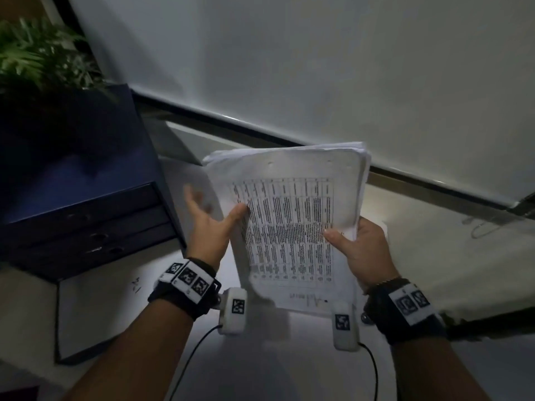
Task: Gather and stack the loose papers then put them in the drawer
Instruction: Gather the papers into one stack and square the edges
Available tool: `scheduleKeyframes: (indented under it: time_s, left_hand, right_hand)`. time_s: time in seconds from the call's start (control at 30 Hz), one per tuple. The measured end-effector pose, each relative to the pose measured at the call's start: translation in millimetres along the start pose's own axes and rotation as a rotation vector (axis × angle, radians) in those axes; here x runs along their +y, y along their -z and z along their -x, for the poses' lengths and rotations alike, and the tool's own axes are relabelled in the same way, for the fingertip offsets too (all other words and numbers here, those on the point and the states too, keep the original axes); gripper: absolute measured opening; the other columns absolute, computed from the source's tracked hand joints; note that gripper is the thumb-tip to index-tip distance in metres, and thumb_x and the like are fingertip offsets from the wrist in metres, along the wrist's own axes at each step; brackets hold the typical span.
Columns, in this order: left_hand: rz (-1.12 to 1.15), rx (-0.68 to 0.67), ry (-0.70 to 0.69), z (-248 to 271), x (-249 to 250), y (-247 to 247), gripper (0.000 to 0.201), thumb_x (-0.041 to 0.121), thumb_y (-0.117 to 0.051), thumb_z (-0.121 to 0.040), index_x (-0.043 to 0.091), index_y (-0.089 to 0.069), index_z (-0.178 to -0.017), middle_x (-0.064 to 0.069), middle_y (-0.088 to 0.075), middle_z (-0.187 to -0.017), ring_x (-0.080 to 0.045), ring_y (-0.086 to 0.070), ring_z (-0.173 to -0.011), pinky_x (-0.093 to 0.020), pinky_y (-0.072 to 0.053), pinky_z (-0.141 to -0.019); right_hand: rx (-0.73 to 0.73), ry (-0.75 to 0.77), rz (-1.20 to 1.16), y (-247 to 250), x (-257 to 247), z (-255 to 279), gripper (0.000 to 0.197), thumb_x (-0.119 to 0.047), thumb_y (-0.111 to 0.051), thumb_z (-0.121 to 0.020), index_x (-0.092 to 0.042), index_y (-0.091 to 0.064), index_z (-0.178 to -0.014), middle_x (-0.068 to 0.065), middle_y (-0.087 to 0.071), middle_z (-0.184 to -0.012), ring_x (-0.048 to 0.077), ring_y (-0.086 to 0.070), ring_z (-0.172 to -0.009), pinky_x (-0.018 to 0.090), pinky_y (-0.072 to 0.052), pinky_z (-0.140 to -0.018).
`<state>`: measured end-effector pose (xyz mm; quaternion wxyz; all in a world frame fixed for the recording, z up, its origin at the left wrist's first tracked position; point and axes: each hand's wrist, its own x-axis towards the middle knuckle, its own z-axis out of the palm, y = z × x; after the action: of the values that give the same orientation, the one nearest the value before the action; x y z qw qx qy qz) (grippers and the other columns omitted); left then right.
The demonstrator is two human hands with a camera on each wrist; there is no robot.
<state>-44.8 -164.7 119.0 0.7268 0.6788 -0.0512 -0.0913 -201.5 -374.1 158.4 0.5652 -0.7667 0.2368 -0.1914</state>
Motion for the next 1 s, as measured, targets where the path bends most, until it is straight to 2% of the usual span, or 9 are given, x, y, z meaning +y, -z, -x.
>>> scheduleKeyframes:
  time_s: [0.07, 0.1, 0.17, 0.3, 0.37, 0.57, 0.7, 0.87, 1.0]
  left_hand:
    - [-0.016, -0.148, 0.02, 0, -2, -4, 0.047, 0.026, -0.075, -0.084, 0.021, -0.058, -0.127, 0.002, -0.069, -0.123, -0.014, -0.066, -0.113, -0.051, -0.049, -0.102]
    - [-0.067, -0.14, -0.013, 1, 0, -6, 0.029, 0.02, -0.072, -0.087, 0.023, -0.065, -0.115, 0.004, -0.074, -0.11, -0.012, -0.07, -0.102, -0.048, -0.054, -0.097]
    - [-0.067, -0.095, -0.065, 5, 1, -11, 0.019, 0.014, -0.068, -0.09, 0.018, -0.066, -0.109, 0.004, -0.075, -0.099, -0.01, -0.073, -0.093, -0.038, -0.059, -0.089]
    - [-0.105, -0.087, -0.099, 25, -16, -10, 0.031, 0.01, -0.07, -0.088, 0.005, -0.062, -0.117, 0.003, -0.073, -0.104, -0.003, -0.071, -0.094, -0.024, -0.059, -0.082]
    - [-0.091, -0.148, -0.033, 30, -25, -8, 0.046, 0.013, -0.078, -0.079, 0.006, -0.061, -0.121, 0.003, -0.073, -0.106, -0.004, -0.071, -0.096, -0.021, -0.059, -0.077]
    - [-0.095, -0.25, 0.078, 11, -25, -4, 0.062, 0.012, -0.09, -0.064, 0.011, -0.062, -0.119, -0.002, -0.075, -0.107, -0.014, -0.073, -0.099, -0.029, -0.059, -0.083]
    - [-0.075, -0.262, 0.086, 10, -23, -6, 0.046, 0.013, -0.088, -0.068, 0.016, -0.067, -0.11, -0.001, -0.077, -0.1, -0.014, -0.074, -0.095, -0.026, -0.06, -0.078]
    - [-0.085, -0.239, 0.051, 11, -22, -10, 0.026, 0.013, -0.082, -0.074, 0.029, -0.072, -0.092, 0.007, -0.078, -0.091, -0.011, -0.074, -0.091, -0.034, -0.059, -0.085]
    - [-0.039, -0.195, 0.015, 16, -14, -8, 0.044, 0.032, -0.083, -0.062, 0.019, -0.072, -0.102, 0.005, -0.078, -0.094, -0.012, -0.074, -0.092, -0.03, -0.06, -0.079]
  right_hand:
    - [0.036, -0.029, -0.067, -9, 7, 1, 0.025, -0.007, -0.077, -0.082, -0.022, -0.073, -0.103, -0.008, -0.077, -0.1, 0.009, -0.073, -0.097, 0.041, -0.056, -0.094]
    - [0.069, -0.031, -0.076, -15, 11, 2, 0.024, -0.008, -0.077, -0.082, -0.021, -0.073, -0.102, -0.008, -0.077, -0.101, 0.01, -0.073, -0.097, 0.042, -0.056, -0.093]
    - [0.141, -0.031, -0.083, -25, 18, 5, 0.022, -0.01, -0.078, -0.082, -0.022, -0.074, -0.1, -0.008, -0.077, -0.098, 0.01, -0.073, -0.095, 0.043, -0.057, -0.09]
    - [0.221, -0.114, -0.161, -42, 37, 17, 0.025, -0.005, -0.083, -0.076, -0.027, -0.073, -0.084, -0.015, -0.076, -0.077, 0.002, -0.074, -0.078, 0.039, -0.062, -0.08]
    - [0.228, -0.164, -0.204, -44, 41, 20, 0.025, -0.005, -0.086, -0.072, -0.024, -0.073, -0.082, -0.01, -0.077, -0.079, 0.006, -0.075, -0.078, 0.039, -0.061, -0.08]
    - [0.158, -0.107, -0.243, -27, 35, 7, 0.033, -0.004, -0.089, -0.065, -0.018, -0.074, -0.091, 0.003, -0.079, -0.089, 0.018, -0.076, -0.084, 0.035, -0.061, -0.077]
    - [0.132, -0.11, -0.253, -26, 34, 1, 0.035, -0.001, -0.089, -0.064, -0.016, -0.075, -0.093, 0.002, -0.079, -0.09, 0.019, -0.076, -0.086, 0.034, -0.061, -0.078]
    - [0.162, -0.119, -0.242, -25, 32, 3, 0.029, -0.006, -0.088, -0.068, -0.014, -0.075, -0.092, 0.002, -0.079, -0.089, 0.018, -0.076, -0.086, 0.038, -0.061, -0.08]
    - [0.192, -0.085, -0.239, -26, 23, 8, 0.028, -0.006, -0.087, -0.07, -0.018, -0.074, -0.091, 0.0, -0.079, -0.088, 0.014, -0.076, -0.083, 0.033, -0.062, -0.075]
